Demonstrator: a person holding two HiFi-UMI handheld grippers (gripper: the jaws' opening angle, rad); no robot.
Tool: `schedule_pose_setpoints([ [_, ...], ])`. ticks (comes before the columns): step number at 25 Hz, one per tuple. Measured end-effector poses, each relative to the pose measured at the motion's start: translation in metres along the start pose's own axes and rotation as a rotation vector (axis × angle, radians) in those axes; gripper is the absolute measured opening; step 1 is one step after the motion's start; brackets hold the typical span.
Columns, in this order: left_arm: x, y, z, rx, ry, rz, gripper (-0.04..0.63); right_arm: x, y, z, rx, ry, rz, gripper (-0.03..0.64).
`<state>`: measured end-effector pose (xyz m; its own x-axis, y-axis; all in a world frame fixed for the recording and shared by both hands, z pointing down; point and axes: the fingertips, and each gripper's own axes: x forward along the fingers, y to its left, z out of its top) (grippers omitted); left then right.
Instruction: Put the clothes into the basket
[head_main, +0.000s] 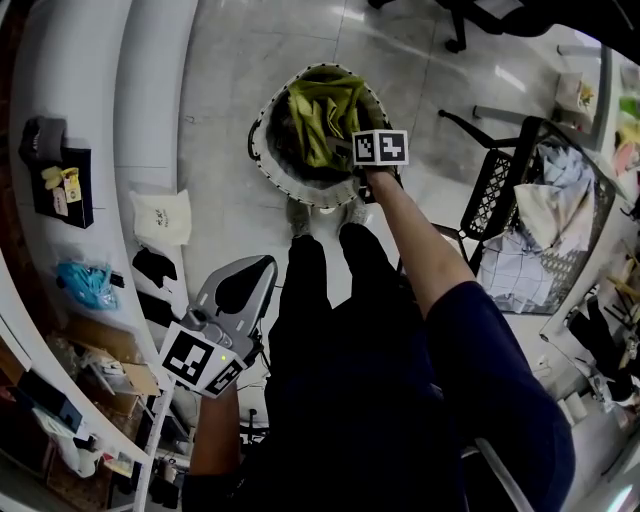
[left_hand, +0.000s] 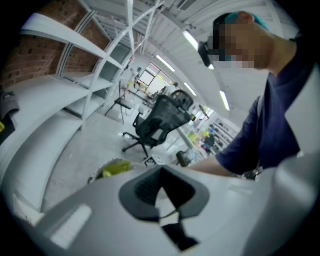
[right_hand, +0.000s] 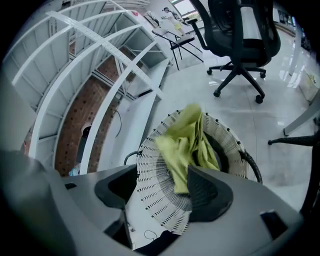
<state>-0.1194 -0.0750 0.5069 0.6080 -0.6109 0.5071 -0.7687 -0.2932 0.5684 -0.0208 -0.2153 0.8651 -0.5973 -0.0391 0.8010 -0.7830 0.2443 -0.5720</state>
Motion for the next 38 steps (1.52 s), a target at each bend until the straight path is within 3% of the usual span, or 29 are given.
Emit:
schedule_pose_setpoints([
  [7,0.005,-0.007,0.012,0.024,-0.018,-0.036,0.004,-0.029,0.006,-0.001,0.033,-0.047,0.034,0.282],
  [10,0.004,-0.013,0.022,0.046,-0.031,-0.051,0.004,-0.052,0.025,0.005,0.043,-0.096,0.089,0.278],
  [14,0.001,-0.023,0.039,0.083,-0.056,-0.074,0.004,-0.097,0.062,0.02,0.016,-0.189,0.19,0.199],
  [17,-0.001,-0.033,0.053,0.119,-0.079,-0.095,0.004,-0.134,0.085,0.032,-0.025,-0.248,0.239,0.108],
  [21,-0.003,-0.048,0.064,0.165,-0.098,-0.121,0.005,-0.184,0.116,0.045,-0.065,-0.34,0.301,0.062],
  [27,-0.014,-0.069,0.075,0.216,-0.126,-0.142,0.004,-0.255,0.17,0.053,-0.15,-0.448,0.398,0.041],
  [38,-0.033,-0.102,0.09,0.297,-0.174,-0.178,0.005,-0.361,0.26,0.04,-0.395,-0.572,0.482,0.023],
])
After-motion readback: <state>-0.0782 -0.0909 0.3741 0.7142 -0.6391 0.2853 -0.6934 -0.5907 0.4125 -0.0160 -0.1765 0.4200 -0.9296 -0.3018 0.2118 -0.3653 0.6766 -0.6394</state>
